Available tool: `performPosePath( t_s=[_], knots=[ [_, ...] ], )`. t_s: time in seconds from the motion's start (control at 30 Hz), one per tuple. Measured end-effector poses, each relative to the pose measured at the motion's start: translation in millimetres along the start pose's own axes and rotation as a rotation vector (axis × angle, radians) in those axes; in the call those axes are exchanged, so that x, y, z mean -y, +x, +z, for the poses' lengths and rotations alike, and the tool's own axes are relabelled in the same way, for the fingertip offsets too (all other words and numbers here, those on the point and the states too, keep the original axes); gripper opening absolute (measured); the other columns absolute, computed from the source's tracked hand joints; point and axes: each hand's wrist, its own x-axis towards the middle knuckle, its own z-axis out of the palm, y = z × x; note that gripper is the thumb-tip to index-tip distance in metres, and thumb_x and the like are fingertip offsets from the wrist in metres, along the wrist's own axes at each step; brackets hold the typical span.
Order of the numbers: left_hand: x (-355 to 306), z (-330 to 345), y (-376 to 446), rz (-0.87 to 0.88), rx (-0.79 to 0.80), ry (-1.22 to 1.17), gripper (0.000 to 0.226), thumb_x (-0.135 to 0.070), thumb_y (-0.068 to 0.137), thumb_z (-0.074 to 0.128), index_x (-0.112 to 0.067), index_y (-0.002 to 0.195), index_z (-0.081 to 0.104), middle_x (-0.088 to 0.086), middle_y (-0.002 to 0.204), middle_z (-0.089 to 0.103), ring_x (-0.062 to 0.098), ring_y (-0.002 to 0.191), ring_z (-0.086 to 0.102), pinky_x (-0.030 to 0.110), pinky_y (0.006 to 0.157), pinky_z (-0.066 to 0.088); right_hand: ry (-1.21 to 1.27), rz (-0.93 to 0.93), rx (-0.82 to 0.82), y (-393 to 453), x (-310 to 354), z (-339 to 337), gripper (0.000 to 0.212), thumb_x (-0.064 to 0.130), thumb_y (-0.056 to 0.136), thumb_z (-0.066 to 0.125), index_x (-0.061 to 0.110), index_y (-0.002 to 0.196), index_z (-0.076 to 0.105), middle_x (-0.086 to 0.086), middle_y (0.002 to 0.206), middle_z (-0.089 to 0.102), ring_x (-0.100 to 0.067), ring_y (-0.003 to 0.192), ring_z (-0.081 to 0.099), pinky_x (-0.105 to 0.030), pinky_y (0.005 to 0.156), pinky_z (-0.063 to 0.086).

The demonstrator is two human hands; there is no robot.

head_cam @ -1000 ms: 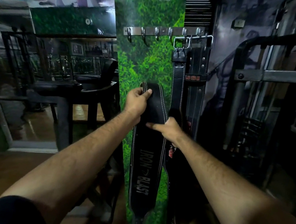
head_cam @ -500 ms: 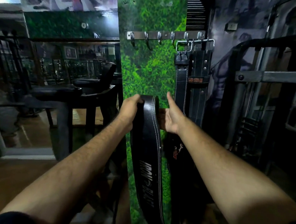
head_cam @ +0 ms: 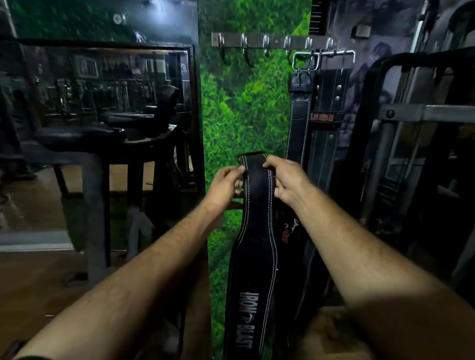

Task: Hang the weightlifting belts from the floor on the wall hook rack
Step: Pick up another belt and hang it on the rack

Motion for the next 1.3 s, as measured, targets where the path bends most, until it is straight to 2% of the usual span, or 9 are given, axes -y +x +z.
performPosePath(
  t_s=[0.17, 0.27, 0.4, 0.5, 0.7, 0.87, 1.07, 1.2, 1.3],
  knots=[
    [-25.1, 0.8, 29.2, 0.000, -0.091, -0.068, 0.046, -0.054, 0.091, 0.055, -0.011, 0.101, 0.067, 0.006, 0.087, 0.073, 0.026, 0.081, 0.070, 0.035, 0.073, 0.054, -0.146, -0.139, 0.083, -9.5, -9.9, -2.2, 0.021, 0.008, 0.085, 0.059, 0.019, 0.067, 0.057, 0.005, 0.067, 0.056, -0.011, 0.061, 0.053, -0.027, 0.062, 0.045],
    [-30.5, 6.7, 46.0, -0.006, -0.165, -0.209, 0.015, -0.013, 0.093, 0.063, -0.005, 0.106, 0.061, 0.014, 0.084, 0.066, 0.027, 0.071, 0.065, 0.028, 0.057, 0.057, -0.283, -0.163, 0.172, -10.9, -16.8, -9.6, 0.022, 0.007, 0.085, 0.060, 0.022, 0.069, 0.056, 0.004, 0.078, 0.059, -0.010, 0.076, 0.054, -0.032, 0.068, 0.045],
    [-26.3, 20.4, 50.2, 0.015, -0.182, -0.313, 0.035, 0.008, 0.088, 0.060, -0.007, 0.119, 0.051, 0.012, 0.087, 0.066, 0.023, 0.071, 0.064, 0.028, 0.058, 0.056, -0.323, -0.067, 0.255, 1.0, -20.0, -26.6, 0.014, 0.013, 0.088, 0.065, 0.023, 0.098, 0.065, 0.003, 0.103, 0.062, -0.019, 0.095, 0.057, -0.040, 0.077, 0.053],
    [-17.2, 29.2, 55.6, 0.094, -0.156, -0.323, 0.038, 0.006, 0.090, 0.059, -0.004, 0.126, 0.053, 0.015, 0.098, 0.066, 0.021, 0.081, 0.065, 0.029, 0.071, 0.056, -0.189, 0.001, 0.169, 13.5, -9.0, -34.4, 0.054, 0.044, 0.090, 0.068, 0.019, 0.135, 0.052, 0.001, 0.119, 0.049, -0.029, 0.105, 0.058, -0.041, 0.072, 0.060],
    [-9.9, 52.0, 68.3, 0.253, -0.152, -0.231, 0.035, 0.007, 0.091, 0.056, -0.005, 0.125, 0.056, 0.005, 0.079, 0.058, 0.013, 0.072, 0.058, 0.019, 0.066, 0.051, -0.119, -0.136, 0.050, 50.7, 17.8, -38.5, 0.035, 0.042, 0.080, 0.080, 0.017, 0.098, 0.065, -0.006, 0.110, 0.074, -0.028, 0.103, 0.071, -0.038, 0.068, 0.060],
    [-5.1, 68.0, 79.2, 0.341, -0.222, -0.216, 0.034, 0.010, 0.091, 0.055, -0.012, 0.117, 0.058, 0.000, 0.072, 0.050, 0.007, 0.065, 0.052, 0.014, 0.063, 0.048, -0.302, -0.219, -0.100, 77.8, 21.6, -52.9, 0.076, 0.069, 0.047, 0.082, 0.022, 0.104, 0.062, 0.001, 0.103, 0.070, -0.020, 0.092, 0.070, -0.047, 0.068, 0.063],
    [-3.9, 83.8, 87.9, 0.348, -0.230, -0.153, 0.034, 0.009, 0.091, 0.054, -0.017, 0.113, 0.058, 0.000, 0.076, 0.052, 0.008, 0.068, 0.049, 0.016, 0.062, 0.043, -0.187, -0.281, 0.209, 95.5, 34.4, -69.7, 0.018, 0.020, 0.080, 0.079, 0.017, 0.095, 0.069, -0.002, 0.093, 0.075, -0.021, 0.092, 0.071, -0.040, 0.079, 0.057],
    [-5.8, 92.1, 90.7, 0.349, -0.244, -0.111, 0.036, 0.008, 0.093, 0.052, -0.017, 0.119, 0.057, 0.001, 0.084, 0.056, 0.009, 0.072, 0.056, 0.019, 0.065, 0.048, -0.127, -0.201, 0.329, 99.2, 43.4, -75.2, 0.034, 0.009, 0.083, 0.073, 0.013, 0.115, 0.061, -0.004, 0.099, 0.073, -0.021, 0.087, 0.071, -0.047, 0.077, 0.060],
    [-5.2, 97.7, 94.5, 0.363, -0.305, -0.110, 0.037, 0.008, 0.093, 0.052, -0.019, 0.118, 0.058, 0.004, 0.084, 0.055, 0.012, 0.070, 0.053, 0.025, 0.064, 0.045, 0.012, -0.105, 0.292, 100.8, 41.1, -71.5, 0.040, 0.028, 0.084, 0.077, 0.016, 0.118, 0.059, -0.007, 0.108, 0.073, -0.025, 0.095, 0.072, -0.045, 0.079, 0.059]
  ],
)
